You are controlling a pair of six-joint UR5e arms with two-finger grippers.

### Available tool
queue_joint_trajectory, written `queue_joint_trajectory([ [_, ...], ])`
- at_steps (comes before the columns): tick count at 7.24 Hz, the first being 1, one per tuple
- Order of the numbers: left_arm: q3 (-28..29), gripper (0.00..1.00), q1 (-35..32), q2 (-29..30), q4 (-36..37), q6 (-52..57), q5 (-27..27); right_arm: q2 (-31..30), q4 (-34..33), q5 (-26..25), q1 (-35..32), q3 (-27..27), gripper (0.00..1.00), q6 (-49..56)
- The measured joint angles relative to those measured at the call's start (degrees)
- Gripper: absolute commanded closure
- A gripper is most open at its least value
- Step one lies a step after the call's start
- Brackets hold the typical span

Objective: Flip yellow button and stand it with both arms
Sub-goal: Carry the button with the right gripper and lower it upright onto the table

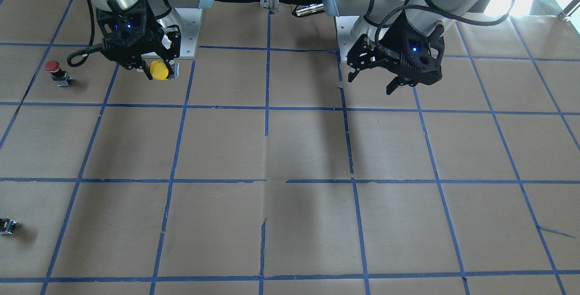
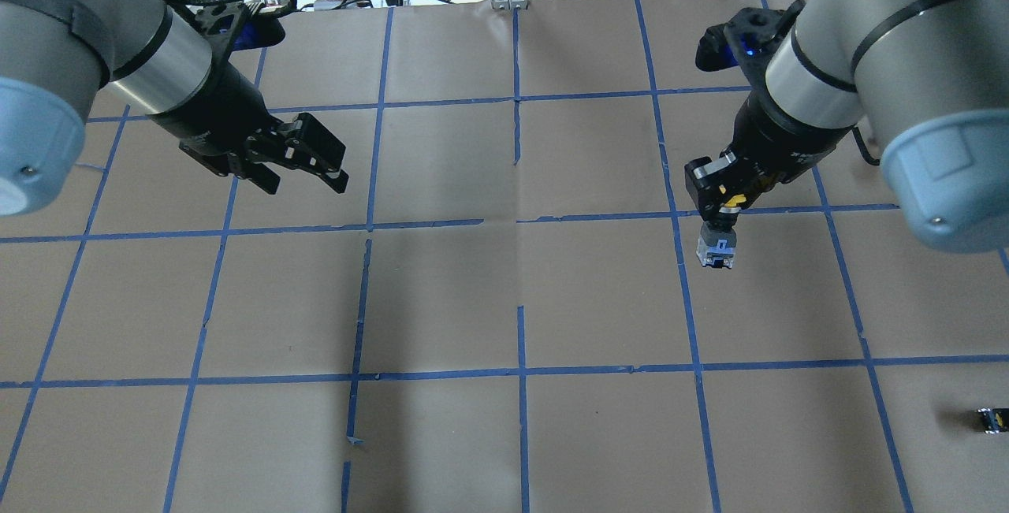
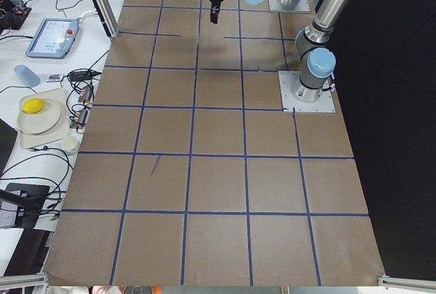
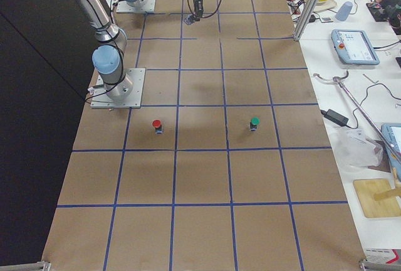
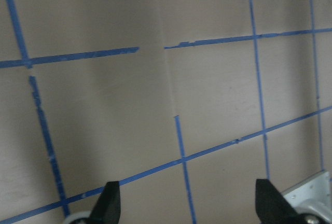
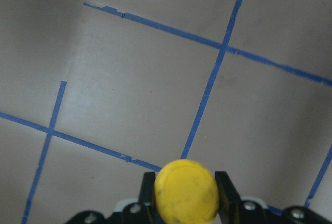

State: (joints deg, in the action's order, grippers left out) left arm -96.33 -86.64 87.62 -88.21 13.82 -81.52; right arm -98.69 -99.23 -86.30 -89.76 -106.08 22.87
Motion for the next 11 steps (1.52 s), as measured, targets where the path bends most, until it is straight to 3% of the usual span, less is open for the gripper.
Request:
queue_joint_trajectory([
  [1,4.7,0.08,-1.2,3.1,-0.9,-0.2,-6.6,-0.1,-6.2,-0.1,2.2,-3.9,0.74,9.6],
  [3,11.9,0.06,-2.1,8.3,-2.7,-1.7,-11.2,0.0,-14.4,1.3,10.8,-9.8,0.74,30.5],
  [6,13.4,0.01,-1.3,9.6,-2.7,-4.6,-7.8,1.9,-16.2,10.0,27.9,-12.1,0.74,62.7],
  [8,13.0,0.01,-0.7,9.2,-2.8,-7.3,-5.4,7.1,-16.4,14.5,37.5,-12.1,0.75,86.1],
  [11,12.7,0.01,-0.9,9.4,-2.5,-9.6,-7.5,13.9,-16.3,17.3,49.0,-11.0,0.77,114.2],
])
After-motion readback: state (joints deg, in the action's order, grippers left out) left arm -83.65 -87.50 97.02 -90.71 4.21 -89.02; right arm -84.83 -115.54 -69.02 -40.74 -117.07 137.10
